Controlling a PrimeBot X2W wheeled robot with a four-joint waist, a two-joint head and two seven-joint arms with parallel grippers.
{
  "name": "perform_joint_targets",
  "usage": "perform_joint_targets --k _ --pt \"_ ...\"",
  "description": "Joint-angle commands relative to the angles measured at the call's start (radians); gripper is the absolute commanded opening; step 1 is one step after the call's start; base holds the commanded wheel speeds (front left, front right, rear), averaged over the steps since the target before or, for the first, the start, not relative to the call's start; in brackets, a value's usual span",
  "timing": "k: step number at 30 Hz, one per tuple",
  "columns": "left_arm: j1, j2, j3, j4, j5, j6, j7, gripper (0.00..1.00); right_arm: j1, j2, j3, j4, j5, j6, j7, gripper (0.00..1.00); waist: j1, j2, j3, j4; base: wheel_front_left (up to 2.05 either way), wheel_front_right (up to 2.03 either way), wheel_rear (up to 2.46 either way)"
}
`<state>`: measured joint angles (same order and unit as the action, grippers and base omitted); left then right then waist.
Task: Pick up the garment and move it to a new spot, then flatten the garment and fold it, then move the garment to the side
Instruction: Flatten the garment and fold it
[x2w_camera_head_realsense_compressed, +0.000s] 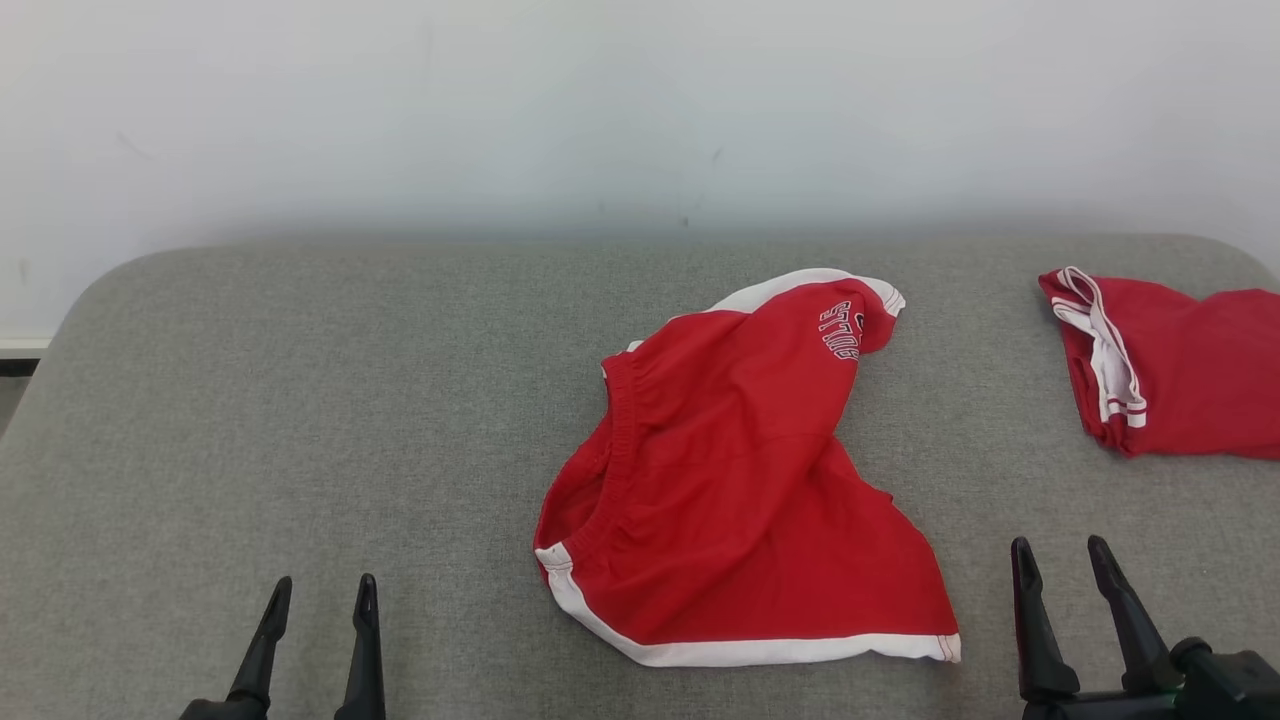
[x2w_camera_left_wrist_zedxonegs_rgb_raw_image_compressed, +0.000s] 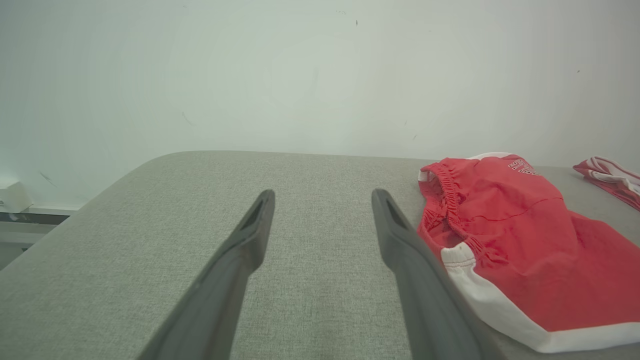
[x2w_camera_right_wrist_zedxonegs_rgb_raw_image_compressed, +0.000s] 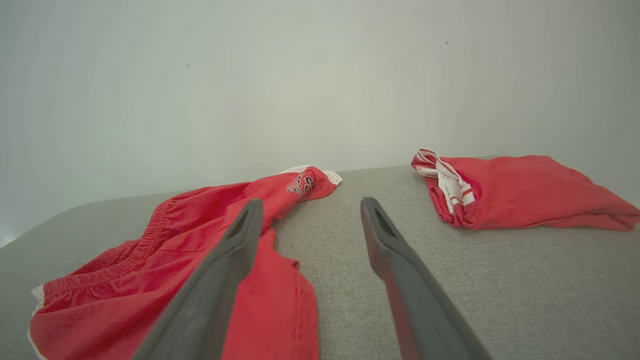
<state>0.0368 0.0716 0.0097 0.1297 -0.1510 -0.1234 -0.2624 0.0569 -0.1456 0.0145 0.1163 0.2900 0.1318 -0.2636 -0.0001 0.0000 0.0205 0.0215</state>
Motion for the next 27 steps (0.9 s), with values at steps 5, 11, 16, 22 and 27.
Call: perform_joint_targets --k 5,11,16,22,27 --pt "0.014 0.005 0.006 0.001 0.003 -0.002 -0.003 1.00 0.028 0.023 -0.007 -0.017 -0.018 -0.003 0.004 1.00 0.0001 0.0000 0.000 -0.007 0.00 0.00 0.00" --pt "-0.028 0.021 -0.014 0.003 0.017 -0.004 -0.003 1.00 0.018 0.030 -0.003 -0.024 -0.021 -0.003 0.012 1.00 0.0001 0.0000 0.009 -0.012 0.00 0.00 0.00" --pt "-0.077 0.046 -0.062 0.009 0.021 -0.007 0.008 1.00 0.012 0.027 0.004 -0.016 -0.014 -0.003 0.012 1.00 0.0001 0.0000 0.021 -0.020 0.00 0.00 0.00" --pt "-0.178 0.122 -0.153 0.049 -0.005 -0.007 0.033 1.00 0.002 0.028 0.014 0.001 -0.007 -0.003 0.009 1.00 0.0001 0.0000 0.044 -0.047 0.00 0.00 0.00" --pt "-0.251 0.201 -0.264 0.094 -0.051 -0.006 0.062 1.00 -0.008 0.029 0.013 0.015 -0.004 -0.003 0.006 1.00 0.0001 0.0000 0.062 -0.074 0.00 0.00 0.00"
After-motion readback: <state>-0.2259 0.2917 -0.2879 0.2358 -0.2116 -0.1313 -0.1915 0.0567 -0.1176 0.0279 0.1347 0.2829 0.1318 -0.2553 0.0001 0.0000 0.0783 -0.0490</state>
